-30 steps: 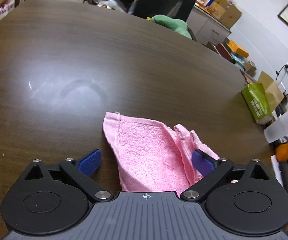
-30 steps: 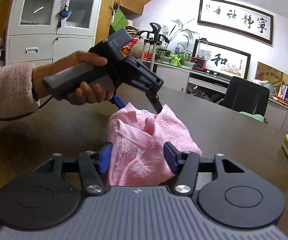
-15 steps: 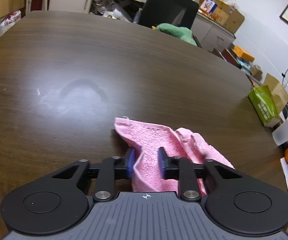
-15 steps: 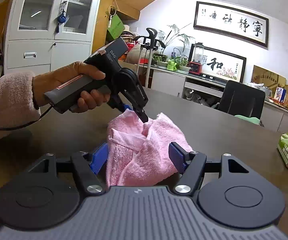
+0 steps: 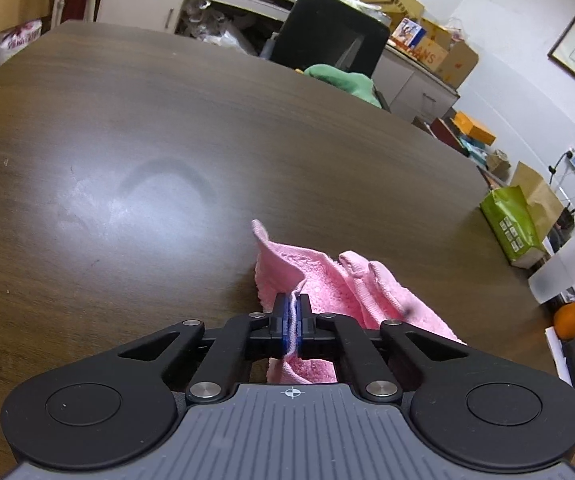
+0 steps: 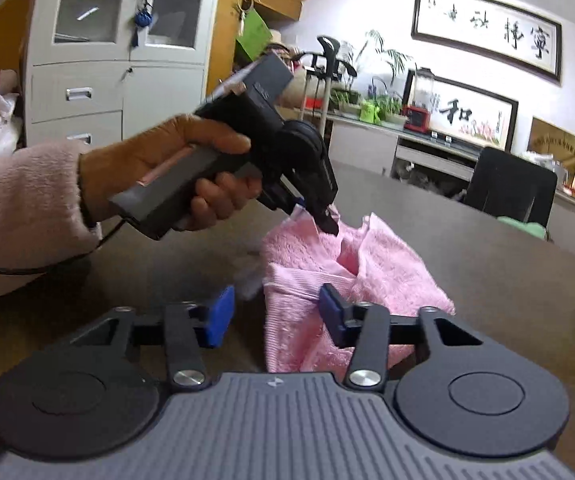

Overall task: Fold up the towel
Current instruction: 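Close the left gripper on another towel edge while the right gripper holds its edge, then lift and stretch the towel between both grippers, unfolding it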

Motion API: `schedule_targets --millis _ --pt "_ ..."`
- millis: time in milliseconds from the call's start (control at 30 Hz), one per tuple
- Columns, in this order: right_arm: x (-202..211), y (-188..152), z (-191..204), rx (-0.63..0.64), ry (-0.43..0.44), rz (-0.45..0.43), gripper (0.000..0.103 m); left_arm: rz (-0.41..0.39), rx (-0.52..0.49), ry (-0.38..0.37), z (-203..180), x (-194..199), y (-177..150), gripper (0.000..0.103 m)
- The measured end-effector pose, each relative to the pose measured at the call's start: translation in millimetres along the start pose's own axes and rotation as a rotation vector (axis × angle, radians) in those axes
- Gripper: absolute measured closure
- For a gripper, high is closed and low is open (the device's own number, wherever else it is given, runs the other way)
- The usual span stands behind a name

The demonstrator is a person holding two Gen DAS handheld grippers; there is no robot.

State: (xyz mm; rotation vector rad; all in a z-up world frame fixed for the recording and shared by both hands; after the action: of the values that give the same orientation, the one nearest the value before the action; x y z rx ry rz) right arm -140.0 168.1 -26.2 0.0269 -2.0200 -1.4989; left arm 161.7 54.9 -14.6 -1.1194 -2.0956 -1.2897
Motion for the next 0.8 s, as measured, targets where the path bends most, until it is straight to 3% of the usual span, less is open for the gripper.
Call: schedule_targets --millis 167,300,433,467,633,700,800 --pt "-5 -6 -2 -0.002 -0.092 0.032 0.08 0.005 0.021 0.025 5 0 2 0.095" --pt "-2 -10 -5 -0.009 -0.123 0.036 0.081 0.011 0.065 0.029 11 -2 6 0.081" --pt "0 -15 -10 -0.025 -0.139 0.03 0.08 0.006 0.075 0.02 7 -4 8 0.054" --pt "1 -16 -11 -0.027 -0.141 0.029 0.081 0.005 0.067 0.024 5 -5 8 0.054" --pt "4 -20 -14 -0.033 -0.15 0.024 0.081 0.014 0.03 0.032 -4 -14 3 0.086" --pt "4 -20 -13 -0.035 -0.157 0.025 0.079 0.016 0.029 0.036 -4 -14 1 0.095" --pt "5 -23 -13 -0.034 -0.152 0.027 0.073 0.01 0.035 0.03 -2 -11 -1 0.099"
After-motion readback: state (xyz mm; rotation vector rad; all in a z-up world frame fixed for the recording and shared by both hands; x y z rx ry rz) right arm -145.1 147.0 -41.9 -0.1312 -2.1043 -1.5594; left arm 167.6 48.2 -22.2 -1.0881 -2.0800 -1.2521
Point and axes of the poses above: each gripper's, at about its wrist camera, not at the fingertips, and x roughly against the way its jaws point, z to its left, y to its top, the point moved 4 cm from there along -x, roughly the way its jaws point, and after that the axes turned 5 degrees about x, right-handed, at the moved point
